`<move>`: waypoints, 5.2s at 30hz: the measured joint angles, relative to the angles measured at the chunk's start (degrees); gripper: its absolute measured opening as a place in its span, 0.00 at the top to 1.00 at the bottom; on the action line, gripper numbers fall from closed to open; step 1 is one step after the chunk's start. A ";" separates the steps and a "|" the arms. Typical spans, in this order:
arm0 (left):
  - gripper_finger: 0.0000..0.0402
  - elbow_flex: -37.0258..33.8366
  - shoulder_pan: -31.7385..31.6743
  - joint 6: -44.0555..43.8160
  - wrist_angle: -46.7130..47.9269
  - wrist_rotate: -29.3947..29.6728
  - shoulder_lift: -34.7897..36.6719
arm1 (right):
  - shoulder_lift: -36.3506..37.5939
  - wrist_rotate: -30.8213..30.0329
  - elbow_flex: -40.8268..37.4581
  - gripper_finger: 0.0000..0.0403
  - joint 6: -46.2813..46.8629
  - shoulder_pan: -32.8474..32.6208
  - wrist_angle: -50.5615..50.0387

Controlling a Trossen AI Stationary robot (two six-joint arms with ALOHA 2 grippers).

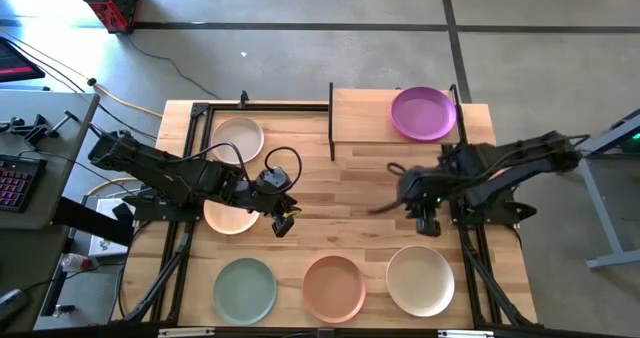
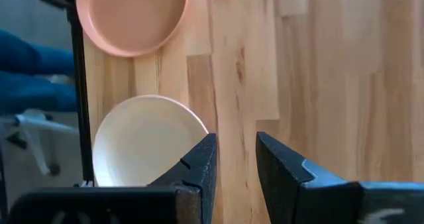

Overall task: Place and stack plates onto a shelf
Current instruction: Stack the bottom white plate on top of the purple plate on the shelf

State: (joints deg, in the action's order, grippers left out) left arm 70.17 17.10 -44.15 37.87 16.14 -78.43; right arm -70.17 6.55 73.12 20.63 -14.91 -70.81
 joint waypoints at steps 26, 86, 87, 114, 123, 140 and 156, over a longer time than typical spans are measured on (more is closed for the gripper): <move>0.71 0.00 0.02 3.87 0.00 -0.09 0.00 | -24.50 -1.75 -0.02 0.79 -1.67 -15.72 3.38; 0.71 0.00 0.00 2.80 -0.02 -0.09 0.00 | -30.74 -0.18 -8.37 1.00 -1.53 -17.71 13.23; 0.71 0.00 0.02 2.80 -0.02 -0.09 0.00 | -30.01 -0.36 -8.37 1.00 -0.48 -17.71 13.18; 0.71 0.00 0.00 3.92 -0.02 -0.07 0.00 | -5.94 -15.42 -8.37 1.00 26.20 -11.05 8.93; 0.71 0.00 0.01 3.92 0.00 -0.07 0.00 | 1.61 -20.50 -8.37 1.00 30.57 -4.14 8.90; 0.71 0.00 -1.41 11.14 3.43 0.82 0.00 | 14.69 -20.57 -8.37 1.00 29.44 19.53 8.97; 0.71 0.00 -13.70 30.95 3.45 7.52 0.00 | 19.98 -20.27 -8.37 1.00 26.41 44.53 21.20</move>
State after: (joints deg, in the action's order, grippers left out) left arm 70.17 3.40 -13.19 41.32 23.66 -78.43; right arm -50.19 -13.72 64.75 47.05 29.62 -49.62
